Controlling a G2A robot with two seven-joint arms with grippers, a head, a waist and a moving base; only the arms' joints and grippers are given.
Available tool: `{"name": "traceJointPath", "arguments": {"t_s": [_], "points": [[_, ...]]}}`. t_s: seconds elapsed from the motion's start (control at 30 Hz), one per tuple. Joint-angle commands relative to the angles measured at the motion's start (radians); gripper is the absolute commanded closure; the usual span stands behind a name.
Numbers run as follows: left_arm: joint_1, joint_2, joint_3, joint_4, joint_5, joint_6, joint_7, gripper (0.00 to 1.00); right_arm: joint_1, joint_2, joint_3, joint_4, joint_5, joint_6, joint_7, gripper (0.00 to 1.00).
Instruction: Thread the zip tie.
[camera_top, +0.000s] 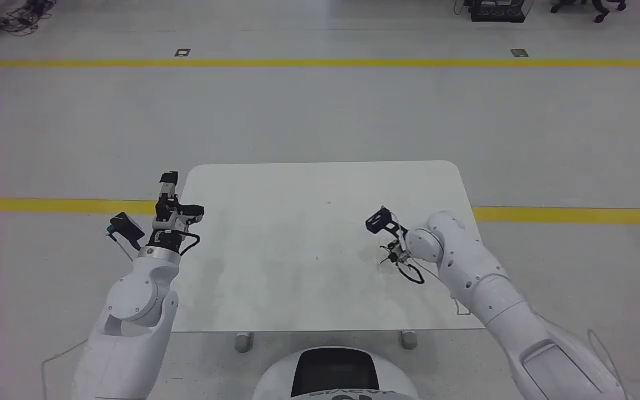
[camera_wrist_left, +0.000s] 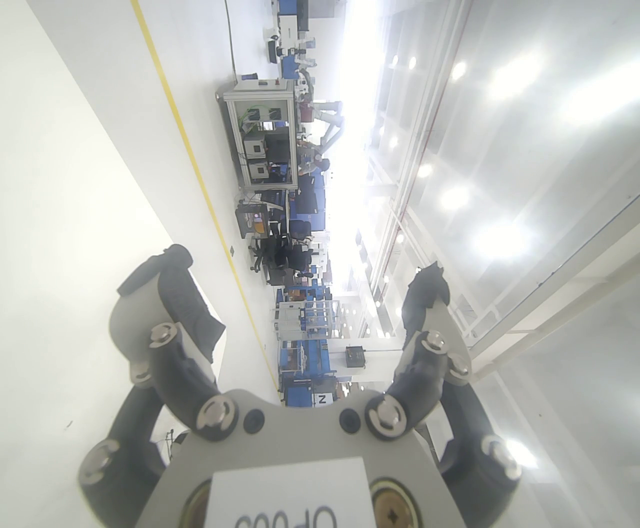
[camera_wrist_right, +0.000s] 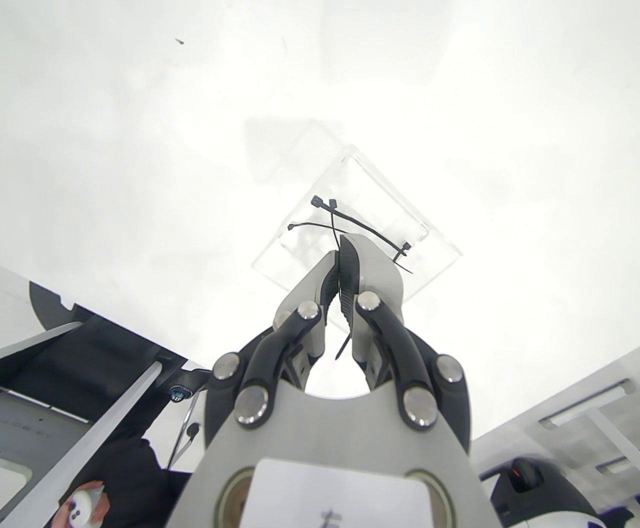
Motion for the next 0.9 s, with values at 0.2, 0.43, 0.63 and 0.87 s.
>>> {"name": "traceJointPath", "arguments": {"t_s": [0.2,0.43,0.63,0.87], "points": [[0.0,0.0,0.0,0.0,0.0,0.0,0.0,0.0,-0.007,0.006,0.017,-0.017,0.01,-0.009,0.012,1.0],[0.0,0.0,0.0,0.0,0.0,0.0,0.0,0.0,-0.005,0.012,0.031,-0.017,0.04,-0.039,0.056,1.0],[0.0,0.0,0.0,0.0,0.0,0.0,0.0,0.0,0.006,0.013,0.033,-0.003,0.06,-0.047,0.085,1.0],[0.0,0.0,0.0,0.0,0.0,0.0,0.0,0.0,0.011,0.014,0.034,-0.008,0.072,-0.053,0.084,1.0]]}}
